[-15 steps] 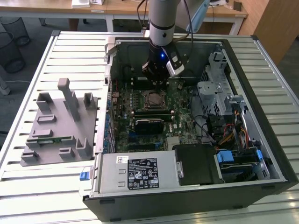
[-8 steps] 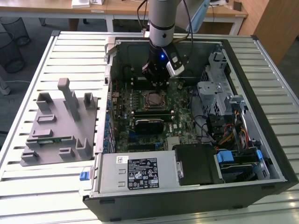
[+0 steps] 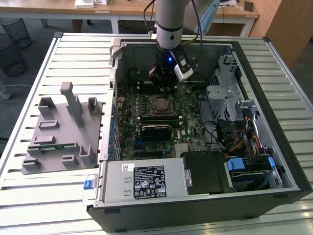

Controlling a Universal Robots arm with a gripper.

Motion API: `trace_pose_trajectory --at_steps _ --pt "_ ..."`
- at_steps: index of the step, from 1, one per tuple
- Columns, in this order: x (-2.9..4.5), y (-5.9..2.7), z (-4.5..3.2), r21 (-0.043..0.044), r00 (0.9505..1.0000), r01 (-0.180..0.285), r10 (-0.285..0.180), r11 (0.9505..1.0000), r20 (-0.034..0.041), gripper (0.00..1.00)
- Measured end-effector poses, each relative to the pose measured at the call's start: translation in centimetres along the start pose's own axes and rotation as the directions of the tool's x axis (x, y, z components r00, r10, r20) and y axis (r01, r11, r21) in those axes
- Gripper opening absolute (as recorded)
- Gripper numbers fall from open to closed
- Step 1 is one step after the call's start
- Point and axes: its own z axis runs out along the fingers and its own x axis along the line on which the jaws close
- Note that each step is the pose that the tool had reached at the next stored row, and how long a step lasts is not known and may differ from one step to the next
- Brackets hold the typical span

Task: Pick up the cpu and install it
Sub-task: 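Install the first cpu locking lever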

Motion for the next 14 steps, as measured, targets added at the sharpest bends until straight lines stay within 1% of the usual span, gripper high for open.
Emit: trace_pose_trajectory --at_steps 2,7,8,9,10,14 --pt "0.00 0.00 0.05 0.0033 1.0000 0.000 0.000 1.0000 -0.0004 0.11" --pt "0.00 0.01 0.15 0.0036 1.0000 0.001 -0.001 1.0000 -0.0004 0.11" --pt "0.00 0.00 0.16 0.0018 1.0000 0.001 -0.001 1.0000 -0.0003 0.11" --pt "0.00 0.01 0.17 -0.0024 1.0000 0.002 -0.002 1.0000 0.0000 0.11" --pt "-0.01 0.02 0.18 -0.0093 1.0000 0.002 -0.002 1.0000 0.0005 0.11" --pt "0.01 0.00 0.16 -0.0473 1.0000 0.005 -0.005 0.9989 0.0020 0.11"
